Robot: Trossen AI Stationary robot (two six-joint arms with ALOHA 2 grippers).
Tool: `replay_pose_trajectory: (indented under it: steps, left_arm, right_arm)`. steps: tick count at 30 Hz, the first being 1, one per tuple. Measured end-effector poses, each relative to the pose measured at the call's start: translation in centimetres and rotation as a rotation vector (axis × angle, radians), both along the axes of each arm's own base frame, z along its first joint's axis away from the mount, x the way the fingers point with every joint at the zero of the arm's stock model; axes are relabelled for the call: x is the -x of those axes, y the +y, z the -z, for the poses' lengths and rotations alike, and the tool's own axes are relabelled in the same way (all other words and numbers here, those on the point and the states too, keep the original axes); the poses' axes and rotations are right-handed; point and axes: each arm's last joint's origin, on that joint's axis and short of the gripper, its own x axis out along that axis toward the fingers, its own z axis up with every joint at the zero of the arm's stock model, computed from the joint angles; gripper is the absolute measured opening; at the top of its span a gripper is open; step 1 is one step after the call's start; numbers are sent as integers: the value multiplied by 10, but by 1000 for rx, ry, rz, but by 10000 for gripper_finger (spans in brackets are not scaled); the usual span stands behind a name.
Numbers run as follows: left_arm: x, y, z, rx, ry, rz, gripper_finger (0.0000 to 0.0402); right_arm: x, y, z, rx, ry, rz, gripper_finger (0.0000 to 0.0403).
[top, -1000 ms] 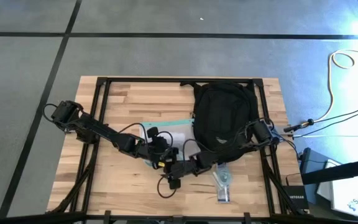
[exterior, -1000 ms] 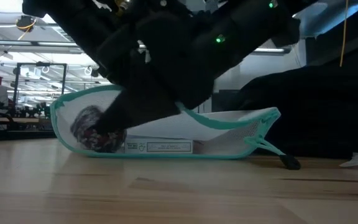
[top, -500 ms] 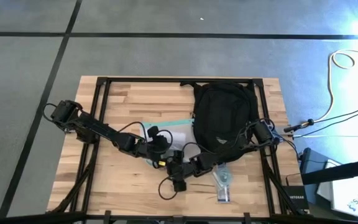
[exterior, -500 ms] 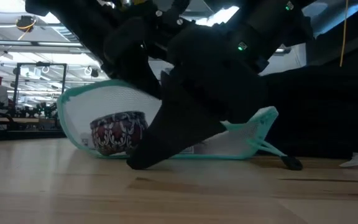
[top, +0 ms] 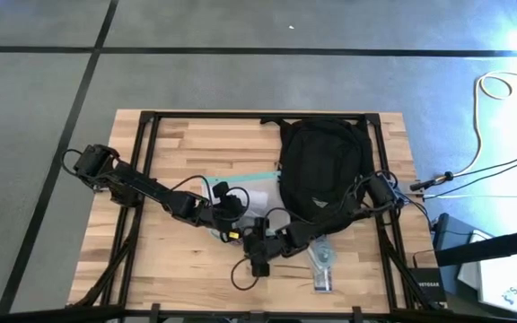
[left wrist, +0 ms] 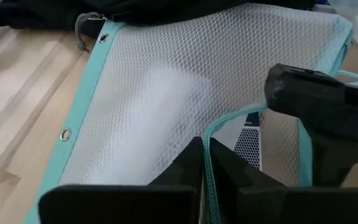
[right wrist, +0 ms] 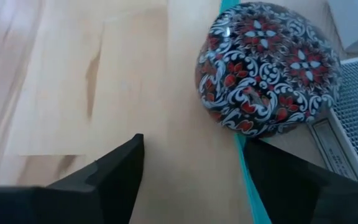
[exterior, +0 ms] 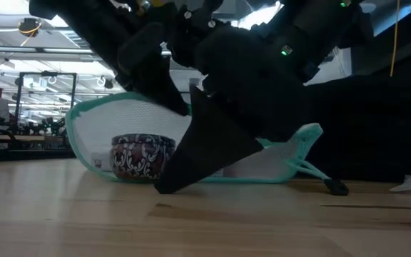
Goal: Unpack backpack
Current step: Remove the white scented candle from the transparent zipper bag
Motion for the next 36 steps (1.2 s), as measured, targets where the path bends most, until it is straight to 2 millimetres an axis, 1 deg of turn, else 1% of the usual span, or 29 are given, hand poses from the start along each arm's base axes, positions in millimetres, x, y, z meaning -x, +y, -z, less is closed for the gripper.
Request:
replay_pose_trajectory:
  steps: [7, 9, 11, 17, 21, 28, 36]
  left_arm:
    - [0, 0, 1, -3, 4, 0, 0]
    - [0, 0, 1, -3, 6, 0, 0]
    - [0, 0, 1, -4, 6, 0, 0]
    - [0, 0, 1, -3, 4, 0, 0]
    - [0, 0, 1, -2, 3, 0, 0]
    - [0, 0, 1, 1, 10, 9, 0]
    - [1, 0, 1, 0, 12, 13, 0]
  right_arm:
    - [-2, -10, 1, -14, 34, 19, 343]
    - [-2, -12, 0, -12, 35, 27, 359]
    - [-3, -13, -2, -16, 19, 32, 366]
    - [-2, -19, -16, 87, -33, 109, 363]
    - [0, -21, -17, 122, -23, 128, 352]
    - [-11, -22, -24, 53, -139, 126, 349]
    - [-15, -27, -24, 22, -167, 161, 349]
